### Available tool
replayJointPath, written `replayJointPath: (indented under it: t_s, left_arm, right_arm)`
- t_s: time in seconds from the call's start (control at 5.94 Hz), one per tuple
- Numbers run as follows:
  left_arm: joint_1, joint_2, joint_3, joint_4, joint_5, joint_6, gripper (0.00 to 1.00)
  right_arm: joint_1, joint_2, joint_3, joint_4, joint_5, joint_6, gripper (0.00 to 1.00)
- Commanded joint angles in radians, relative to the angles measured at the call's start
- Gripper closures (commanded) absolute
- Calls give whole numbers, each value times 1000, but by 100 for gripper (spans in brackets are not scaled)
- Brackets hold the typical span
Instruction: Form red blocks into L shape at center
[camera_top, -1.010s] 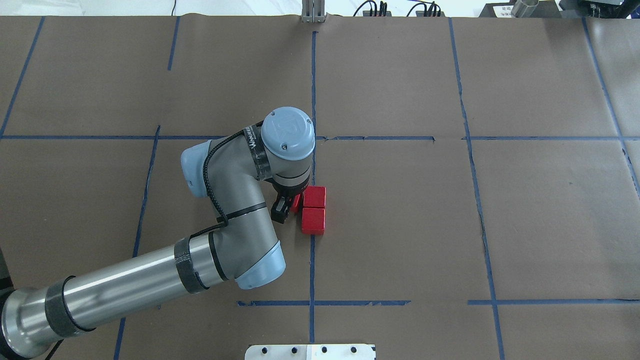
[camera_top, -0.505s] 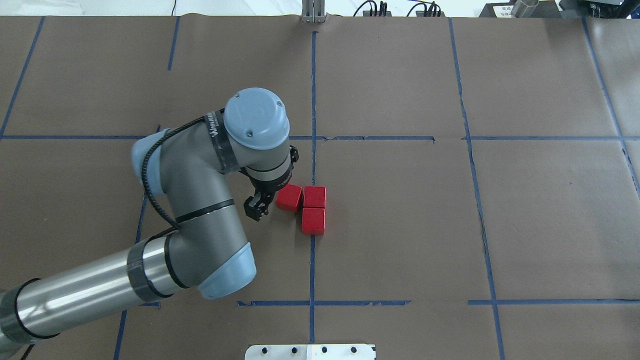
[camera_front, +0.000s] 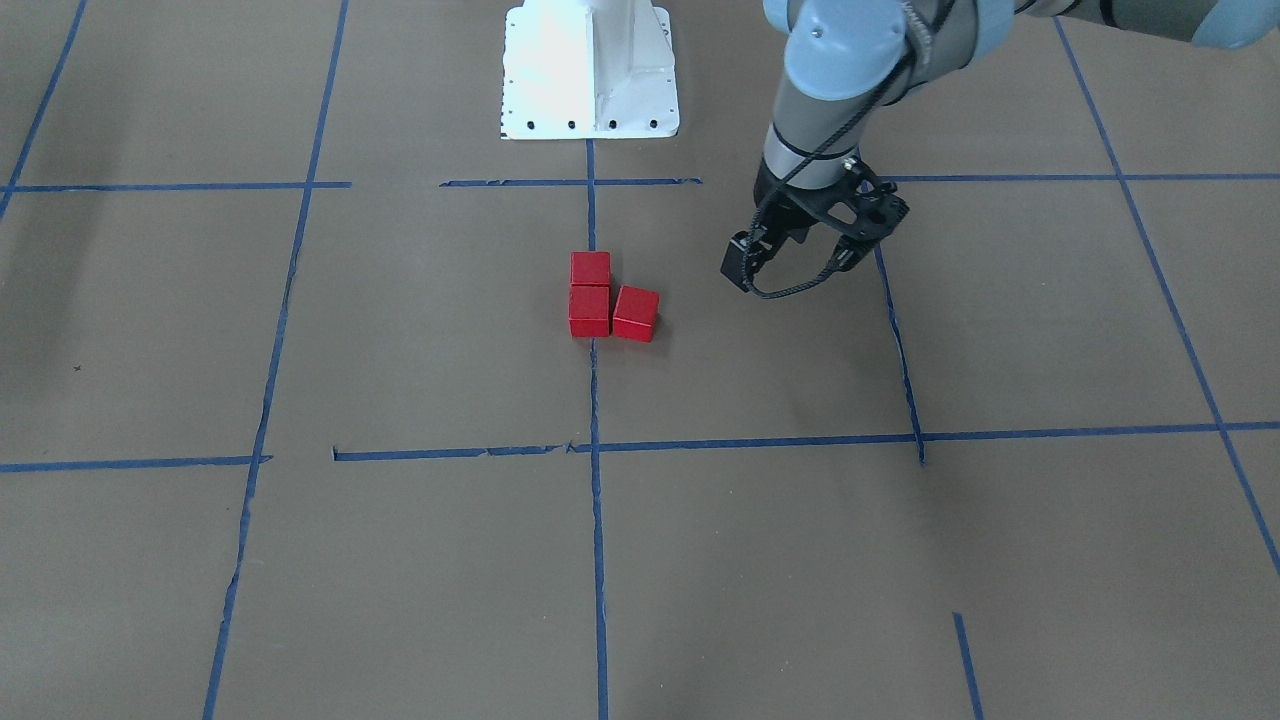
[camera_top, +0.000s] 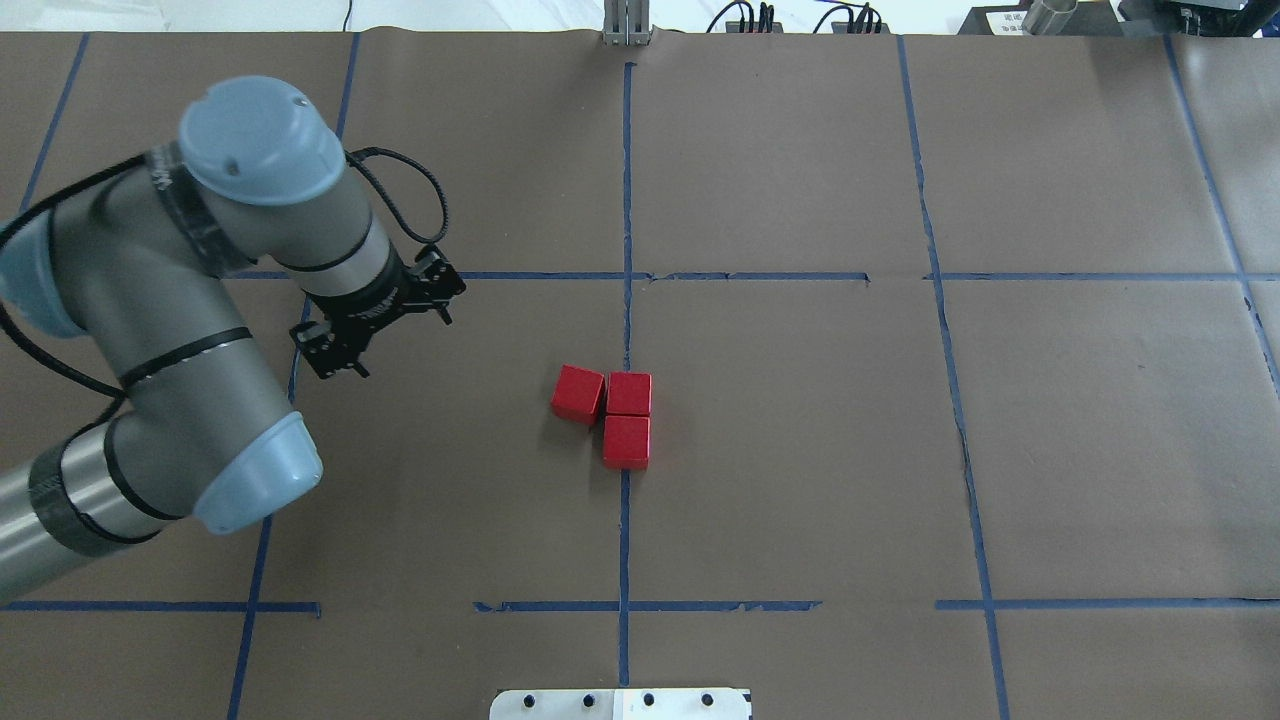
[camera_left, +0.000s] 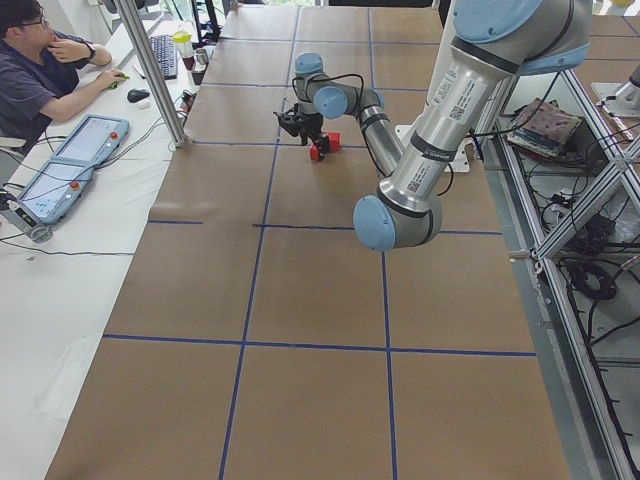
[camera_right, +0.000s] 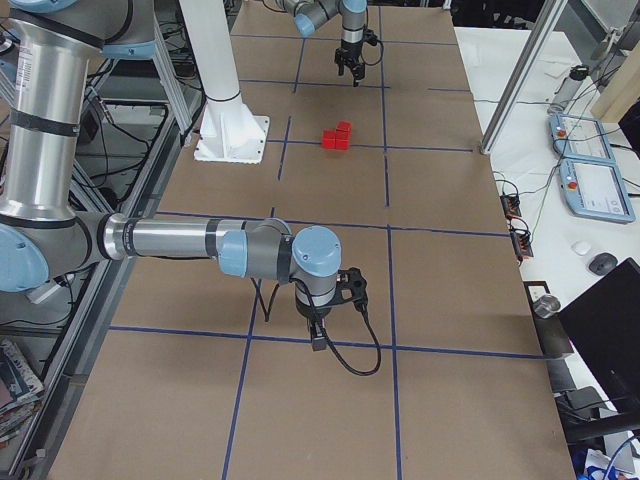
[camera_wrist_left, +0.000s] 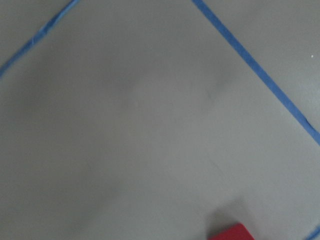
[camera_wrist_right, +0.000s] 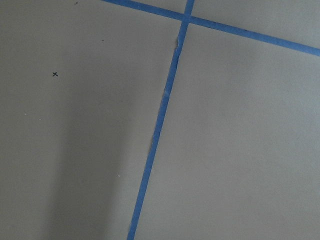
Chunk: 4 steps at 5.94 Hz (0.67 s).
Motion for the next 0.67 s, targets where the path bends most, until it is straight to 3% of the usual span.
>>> replayJointPath:
  t_s: [0.0, 0.5]
  left_arm:
    - [-136, 141, -22, -1, -43, 447, 0]
    - [-501, 367, 37, -6, -169, 1366, 0]
  right_arm:
    - [0, 0, 0, 0, 0, 2, 0]
    - [0, 0, 0, 0, 0, 4, 0]
